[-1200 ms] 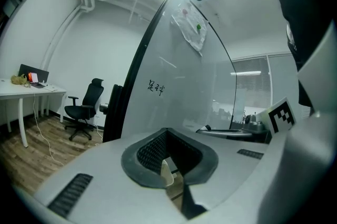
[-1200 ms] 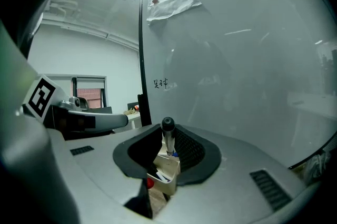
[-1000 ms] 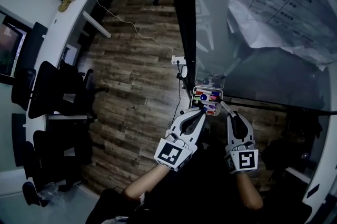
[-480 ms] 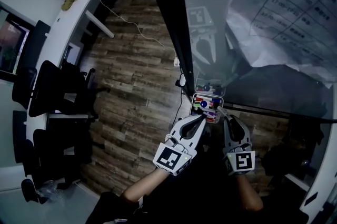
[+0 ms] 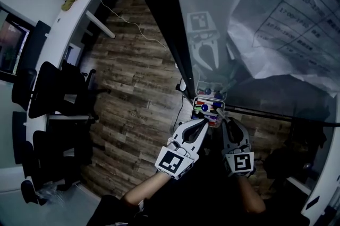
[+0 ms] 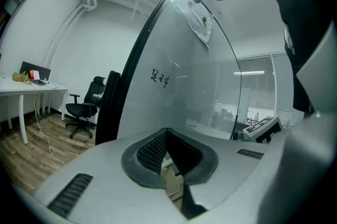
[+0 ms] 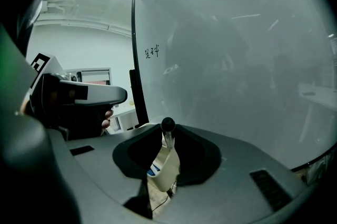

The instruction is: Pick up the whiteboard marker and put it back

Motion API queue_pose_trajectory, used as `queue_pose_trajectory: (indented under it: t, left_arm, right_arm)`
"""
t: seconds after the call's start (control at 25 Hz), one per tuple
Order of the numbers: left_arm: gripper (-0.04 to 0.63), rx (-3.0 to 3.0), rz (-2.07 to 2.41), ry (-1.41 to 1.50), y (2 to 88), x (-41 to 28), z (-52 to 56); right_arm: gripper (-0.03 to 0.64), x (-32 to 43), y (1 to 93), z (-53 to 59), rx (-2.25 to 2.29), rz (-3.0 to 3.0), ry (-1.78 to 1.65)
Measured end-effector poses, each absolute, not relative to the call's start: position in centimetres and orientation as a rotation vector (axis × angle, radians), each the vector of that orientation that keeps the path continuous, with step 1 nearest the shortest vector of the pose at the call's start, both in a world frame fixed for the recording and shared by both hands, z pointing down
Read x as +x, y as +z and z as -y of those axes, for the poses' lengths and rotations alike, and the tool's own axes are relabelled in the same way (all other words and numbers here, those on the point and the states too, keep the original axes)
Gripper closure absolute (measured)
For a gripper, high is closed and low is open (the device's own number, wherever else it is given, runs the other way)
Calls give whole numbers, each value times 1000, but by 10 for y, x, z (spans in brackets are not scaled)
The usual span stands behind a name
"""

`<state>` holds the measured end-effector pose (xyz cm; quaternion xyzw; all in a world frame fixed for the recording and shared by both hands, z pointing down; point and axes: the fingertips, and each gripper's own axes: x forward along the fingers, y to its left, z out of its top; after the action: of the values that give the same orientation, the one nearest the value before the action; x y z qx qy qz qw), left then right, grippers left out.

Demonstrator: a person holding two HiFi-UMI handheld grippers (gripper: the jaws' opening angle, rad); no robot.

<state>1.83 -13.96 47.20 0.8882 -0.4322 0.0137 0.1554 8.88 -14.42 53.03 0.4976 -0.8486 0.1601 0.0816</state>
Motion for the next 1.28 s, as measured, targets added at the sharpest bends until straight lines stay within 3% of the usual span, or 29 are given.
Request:
queue_pose_trajectory:
  t: [1.28]
  left_arm:
    - [588,2530,1272,53,471,10,139]
  right_arm:
    - [532,80,547,152,1440,2508,511]
